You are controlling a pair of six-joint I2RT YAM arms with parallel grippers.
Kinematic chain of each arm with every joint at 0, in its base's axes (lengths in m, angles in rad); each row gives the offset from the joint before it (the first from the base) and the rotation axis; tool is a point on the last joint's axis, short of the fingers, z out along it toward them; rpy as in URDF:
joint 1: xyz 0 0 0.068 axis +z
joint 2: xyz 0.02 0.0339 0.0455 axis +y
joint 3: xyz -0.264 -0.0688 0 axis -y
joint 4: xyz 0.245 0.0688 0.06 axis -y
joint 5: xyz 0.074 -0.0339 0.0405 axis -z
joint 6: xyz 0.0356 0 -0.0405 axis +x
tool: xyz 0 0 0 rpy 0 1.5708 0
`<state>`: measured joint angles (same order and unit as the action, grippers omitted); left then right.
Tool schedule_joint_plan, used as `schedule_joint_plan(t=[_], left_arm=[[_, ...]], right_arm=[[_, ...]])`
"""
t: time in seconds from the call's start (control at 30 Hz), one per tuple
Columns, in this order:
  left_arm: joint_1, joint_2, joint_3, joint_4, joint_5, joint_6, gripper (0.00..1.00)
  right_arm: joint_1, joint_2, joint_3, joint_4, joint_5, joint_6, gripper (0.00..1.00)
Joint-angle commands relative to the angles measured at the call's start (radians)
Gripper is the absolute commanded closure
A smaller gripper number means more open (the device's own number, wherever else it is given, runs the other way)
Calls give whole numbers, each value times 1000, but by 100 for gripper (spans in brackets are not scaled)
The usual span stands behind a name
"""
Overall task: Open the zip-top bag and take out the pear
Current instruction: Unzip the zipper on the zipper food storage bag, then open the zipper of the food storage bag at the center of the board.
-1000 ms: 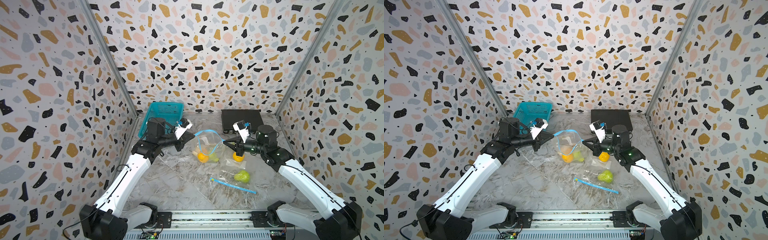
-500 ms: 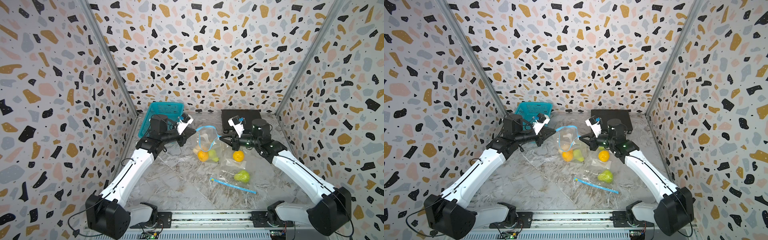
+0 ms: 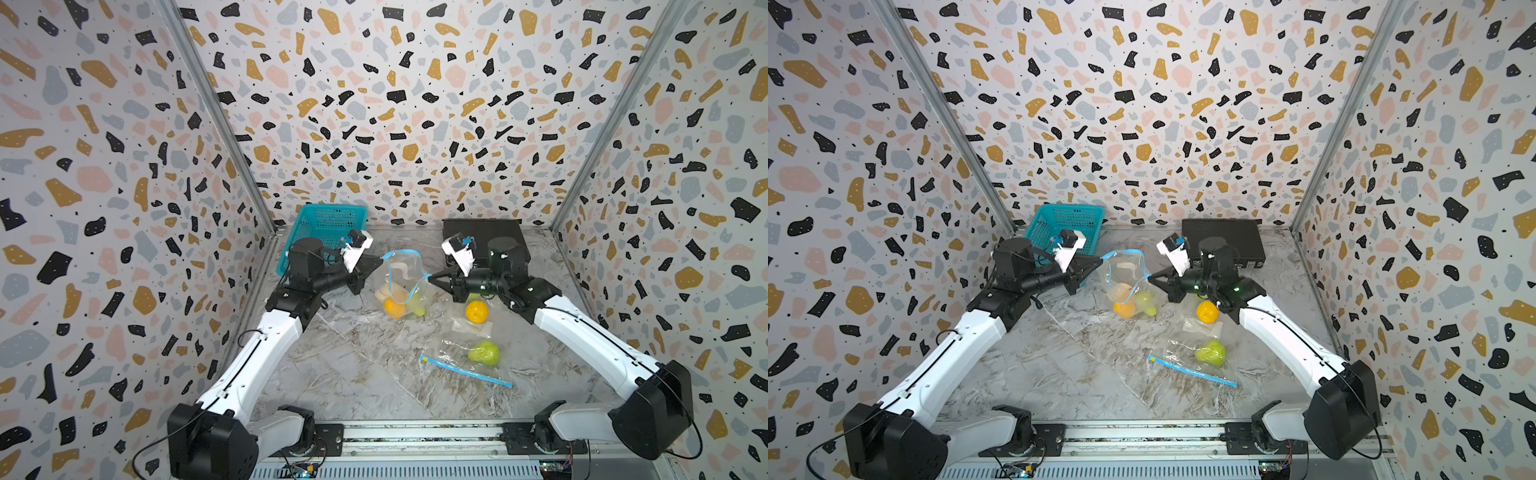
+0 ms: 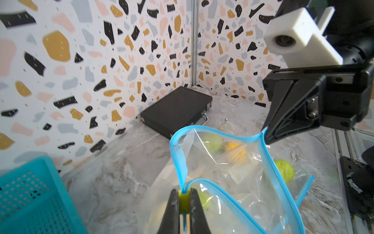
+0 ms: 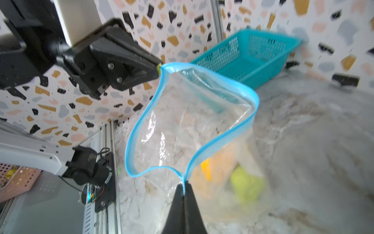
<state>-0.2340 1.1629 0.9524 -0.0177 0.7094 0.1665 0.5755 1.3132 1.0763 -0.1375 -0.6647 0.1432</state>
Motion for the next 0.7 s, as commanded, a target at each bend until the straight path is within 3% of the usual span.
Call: schedule_joint_plan(t=[0.0, 0.17, 0.23, 0.4, 0.67], left_arm=[[-3, -62, -72, 152, 11, -83, 100], [-3, -119, -131, 148, 6, -93, 100], [-4, -126, -135, 138, 9, -92, 100], [-5, -129, -136, 130, 22, -81, 99], [-4, -118, -144, 137, 36, -76, 99]], right_arm=[[58, -45, -64, -93, 105, 9, 90], [59, -130, -55, -225, 249, 10, 45], [45, -159, 9, -310, 281, -5, 36], [30, -146, 170, -452, 328, -69, 25], [29, 168, 481, -627, 342, -184, 25]])
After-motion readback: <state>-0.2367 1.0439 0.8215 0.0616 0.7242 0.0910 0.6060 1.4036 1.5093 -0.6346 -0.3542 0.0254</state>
